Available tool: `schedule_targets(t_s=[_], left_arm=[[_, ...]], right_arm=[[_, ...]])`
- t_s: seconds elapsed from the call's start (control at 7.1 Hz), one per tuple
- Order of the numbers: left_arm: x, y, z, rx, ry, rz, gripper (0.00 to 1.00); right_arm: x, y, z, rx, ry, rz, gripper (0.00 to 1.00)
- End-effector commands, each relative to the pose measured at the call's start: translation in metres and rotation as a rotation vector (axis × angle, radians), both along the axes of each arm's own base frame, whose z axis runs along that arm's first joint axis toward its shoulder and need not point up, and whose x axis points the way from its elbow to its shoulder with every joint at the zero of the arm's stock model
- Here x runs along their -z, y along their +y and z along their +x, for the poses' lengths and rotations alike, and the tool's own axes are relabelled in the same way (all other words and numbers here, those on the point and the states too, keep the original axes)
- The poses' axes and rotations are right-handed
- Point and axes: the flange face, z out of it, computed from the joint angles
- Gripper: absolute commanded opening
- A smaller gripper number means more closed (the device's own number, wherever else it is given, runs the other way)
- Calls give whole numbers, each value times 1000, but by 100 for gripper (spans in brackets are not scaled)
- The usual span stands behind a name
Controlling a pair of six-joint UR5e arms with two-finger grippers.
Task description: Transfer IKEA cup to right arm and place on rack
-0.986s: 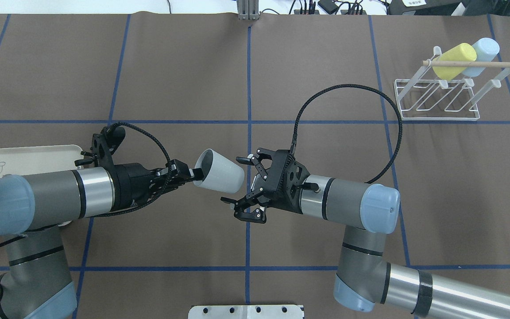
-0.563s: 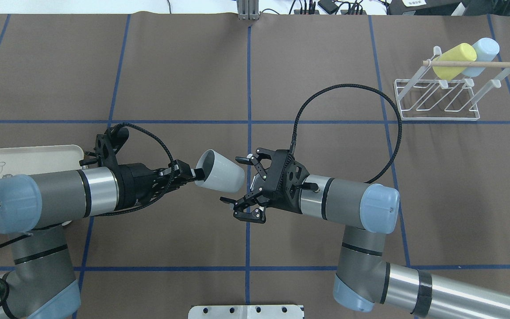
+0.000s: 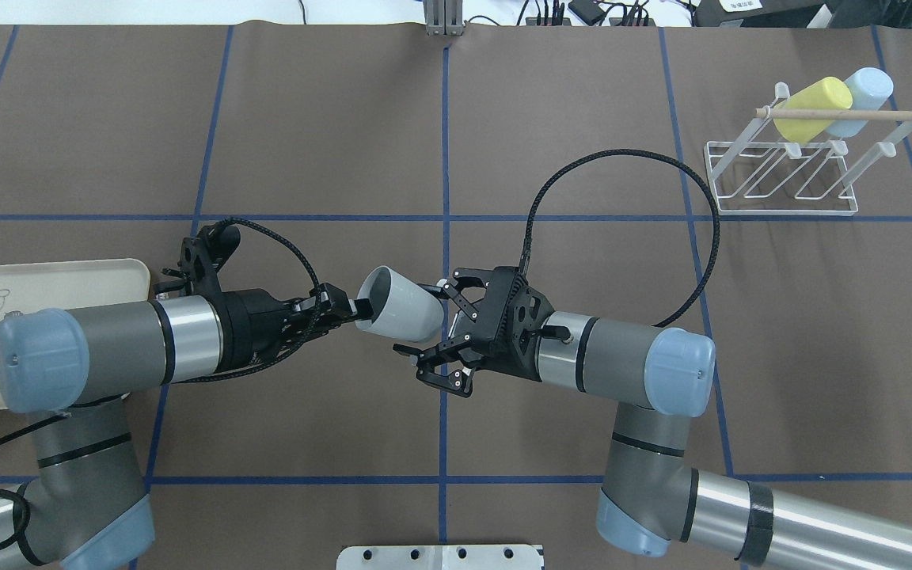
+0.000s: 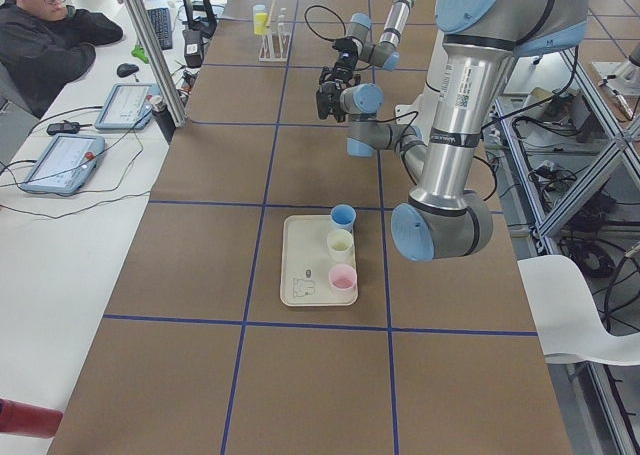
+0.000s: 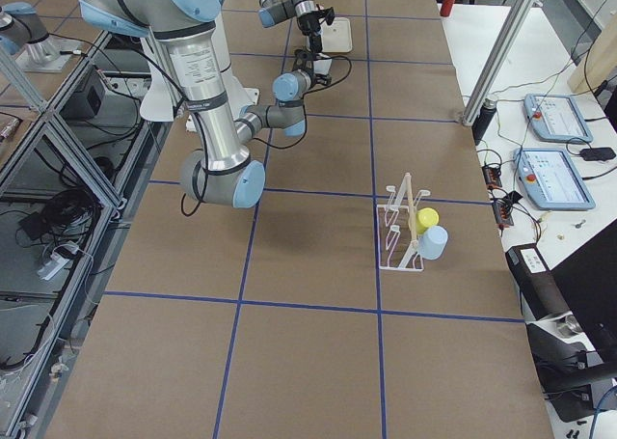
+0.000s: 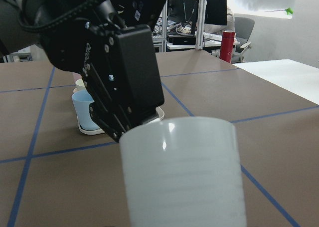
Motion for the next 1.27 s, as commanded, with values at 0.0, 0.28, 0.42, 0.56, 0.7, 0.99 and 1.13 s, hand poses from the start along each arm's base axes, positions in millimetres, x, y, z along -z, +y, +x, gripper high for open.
schedule_targets(t_s=[0.0,0.28,0.42,0.56,0.7,0.99,1.13], left_arm=[[0,0,0,-2,-1,5,43],[-1,-4,-4,14,-22,50,100],[-4,-7,-10,20,-42,78,100],[-12,-9,-15,25,-119,92,100],[-8,-15,-25,25,-231,96,100],[5,-20,-50,10,-483,87,100],[4,-26,-66,8,-597,94,100]], right_arm=[[1,0,1,-1,-4,1,16],[1,0,1,-2,-3,4,9],[4,-9,8,-19,1,4,8],[1,-22,13,-38,36,-5,8],[-3,-41,19,-65,106,-33,6],[3,-64,34,-108,239,-89,2],[26,-67,53,-123,351,-138,0]])
